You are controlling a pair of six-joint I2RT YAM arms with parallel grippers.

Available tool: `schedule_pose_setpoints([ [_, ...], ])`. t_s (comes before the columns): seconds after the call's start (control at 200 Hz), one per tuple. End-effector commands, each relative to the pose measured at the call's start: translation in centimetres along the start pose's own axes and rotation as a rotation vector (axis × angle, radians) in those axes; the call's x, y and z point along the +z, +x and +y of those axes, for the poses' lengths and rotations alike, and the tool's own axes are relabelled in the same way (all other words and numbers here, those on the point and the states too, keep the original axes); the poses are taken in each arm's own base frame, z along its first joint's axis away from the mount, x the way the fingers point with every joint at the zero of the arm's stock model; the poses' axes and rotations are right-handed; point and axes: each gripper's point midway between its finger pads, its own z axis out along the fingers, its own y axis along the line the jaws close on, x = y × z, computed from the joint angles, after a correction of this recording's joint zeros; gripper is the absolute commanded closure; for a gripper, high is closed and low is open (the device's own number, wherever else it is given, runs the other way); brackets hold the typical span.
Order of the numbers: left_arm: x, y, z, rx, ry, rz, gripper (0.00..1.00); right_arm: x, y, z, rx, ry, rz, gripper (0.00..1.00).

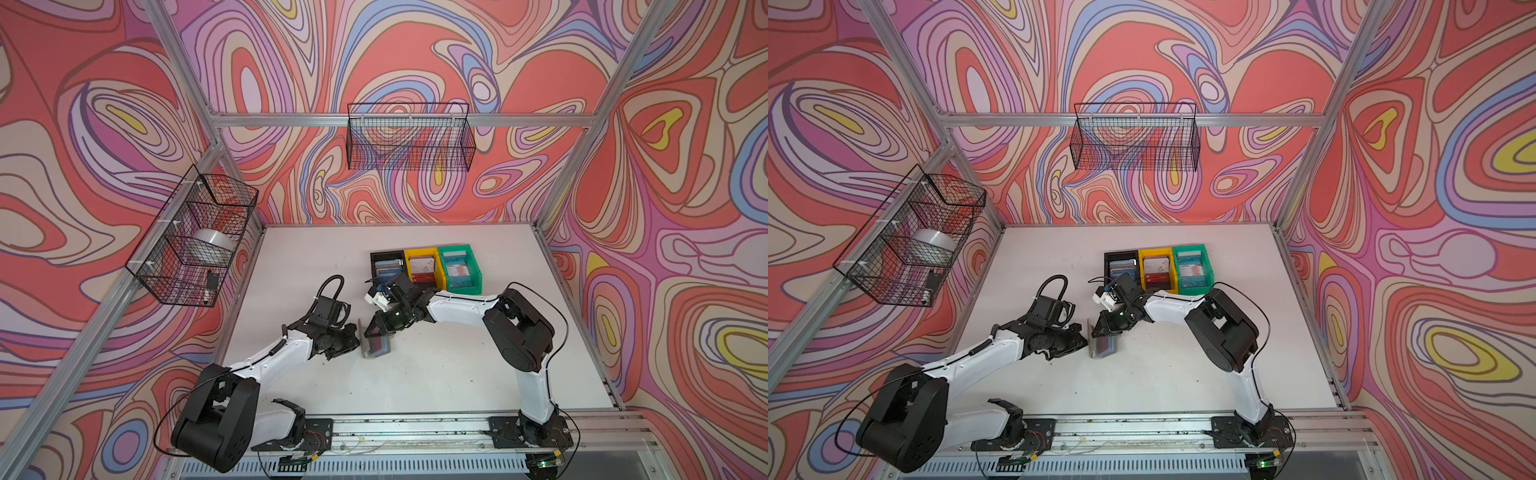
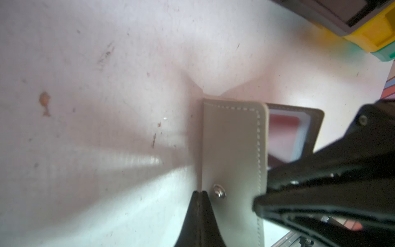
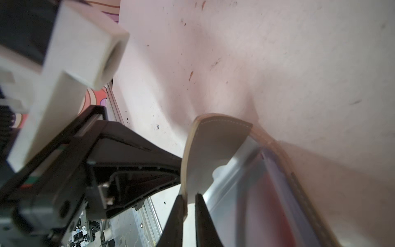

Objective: Take the credit cards out of the card holder
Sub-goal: Open the card holder at the center of the table.

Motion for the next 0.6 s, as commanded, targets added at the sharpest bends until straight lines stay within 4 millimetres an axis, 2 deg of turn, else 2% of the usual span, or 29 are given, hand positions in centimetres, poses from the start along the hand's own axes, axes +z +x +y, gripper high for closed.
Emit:
schedule_pose_setpoints([
  [0.0,-0.7,1.0,1.7,0.002,-0.088,0.039,1.0,1.2,1.6,-2.0,0.043,0.042,0.039,0.8],
  [0.085,-0.8,1.1,2.0,-0.006,-0.099,0.047,1.0,1.2,1.7,-2.2,0.042,0.045,0.042,0.71],
  [0.215,-1.4,0.8,1.4,0.0,-0.099,0.051,1.0,1.2,2.1,-2.4,0.048,0.051,0.047,0.65],
  [0.28,-2.4,0.4,1.0,0.006,-0.101,0.034,1.0,1.2,2.2,-2.6,0.05,0.053,0.049,0.59],
  [0.496,-6.7,-1.8,-2.0,0.042,-0.046,-0.08,1.0,1.6,2.4,-3.0,0.06,0.057,0.06,0.52],
  [0.596,-7.5,-2.9,-3.0,0.049,-0.023,-0.12,1.0,1.9,2.6,-3.4,0.061,0.063,0.073,0.49],
])
